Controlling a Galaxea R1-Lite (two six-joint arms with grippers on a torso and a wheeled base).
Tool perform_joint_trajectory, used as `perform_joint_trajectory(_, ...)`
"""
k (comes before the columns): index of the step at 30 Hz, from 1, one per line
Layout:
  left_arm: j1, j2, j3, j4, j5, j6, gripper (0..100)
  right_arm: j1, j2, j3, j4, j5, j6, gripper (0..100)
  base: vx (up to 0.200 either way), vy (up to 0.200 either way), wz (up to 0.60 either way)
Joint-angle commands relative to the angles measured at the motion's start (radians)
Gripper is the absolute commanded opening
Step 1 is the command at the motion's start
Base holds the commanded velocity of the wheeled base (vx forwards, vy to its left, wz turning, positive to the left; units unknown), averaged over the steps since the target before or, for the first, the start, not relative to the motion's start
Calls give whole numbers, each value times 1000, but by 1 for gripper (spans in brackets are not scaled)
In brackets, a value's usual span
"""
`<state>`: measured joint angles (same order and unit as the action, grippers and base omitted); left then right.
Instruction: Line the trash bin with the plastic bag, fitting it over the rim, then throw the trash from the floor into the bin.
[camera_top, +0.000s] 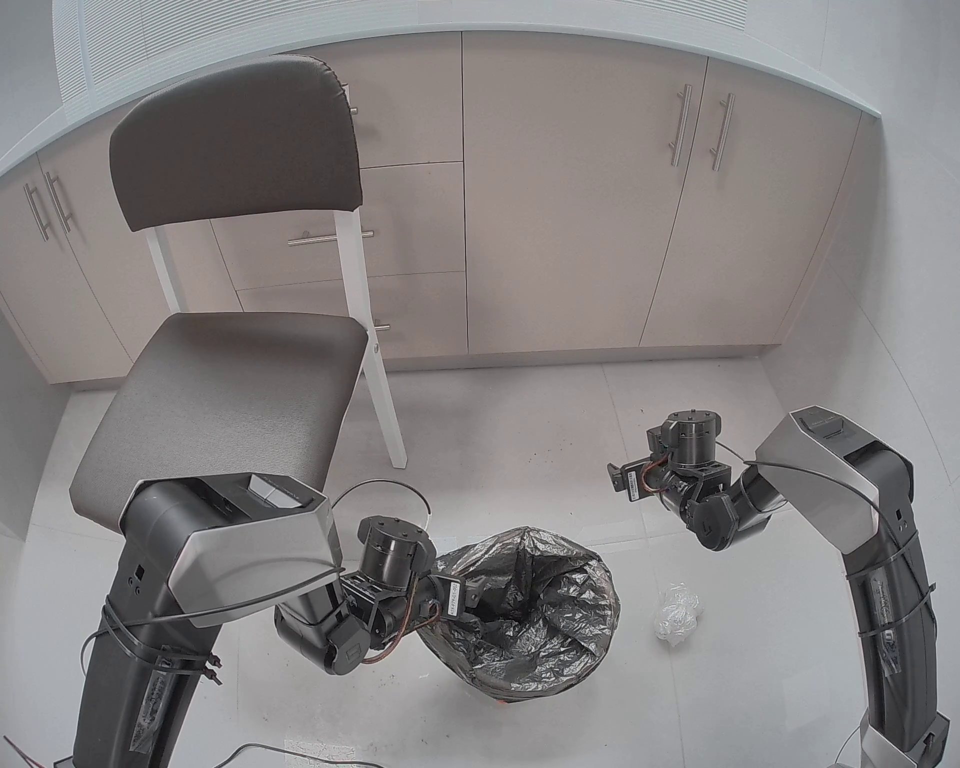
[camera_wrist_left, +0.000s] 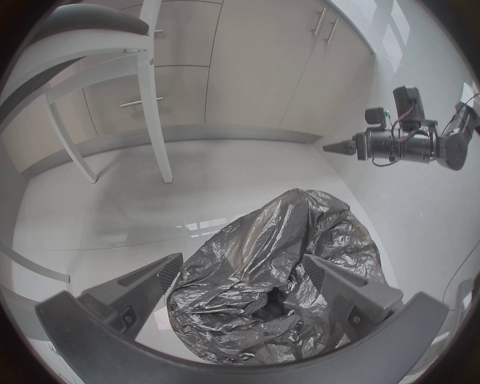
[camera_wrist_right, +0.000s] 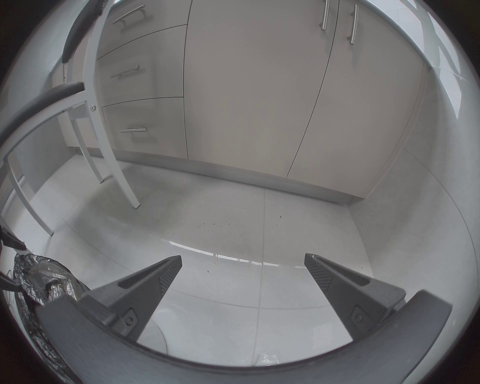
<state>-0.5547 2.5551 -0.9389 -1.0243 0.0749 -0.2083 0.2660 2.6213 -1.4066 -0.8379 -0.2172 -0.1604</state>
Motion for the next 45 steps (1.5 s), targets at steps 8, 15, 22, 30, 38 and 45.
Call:
perform_joint_trajectory(8,19,36,-248,299,2,23,100,1,-3,6,-3,-1,1,100,0,0,0)
perform_joint_trajectory(15,32,45,-360,466,2,23,100,7,-7,17,-4,-2,2,100,0,0,0)
perform_joint_trajectory(22,25,76,-521,645,82,26,100,18,-14,20,-21,-7,12,100,0,0,0)
perform_joint_trajectory(30,24,97,-590,717,103,17,100,13,-14,34,-24,-4,13,100,0,0,0)
perform_joint_trajectory(38,27,109,-624,714,103,-8,100,15,-14,32,-24,-2,13,100,0,0,0)
perform_joint_trajectory(45,21,100,-600,714,103,-75,100,15,-15,37,-24,-2,13,100,0,0,0)
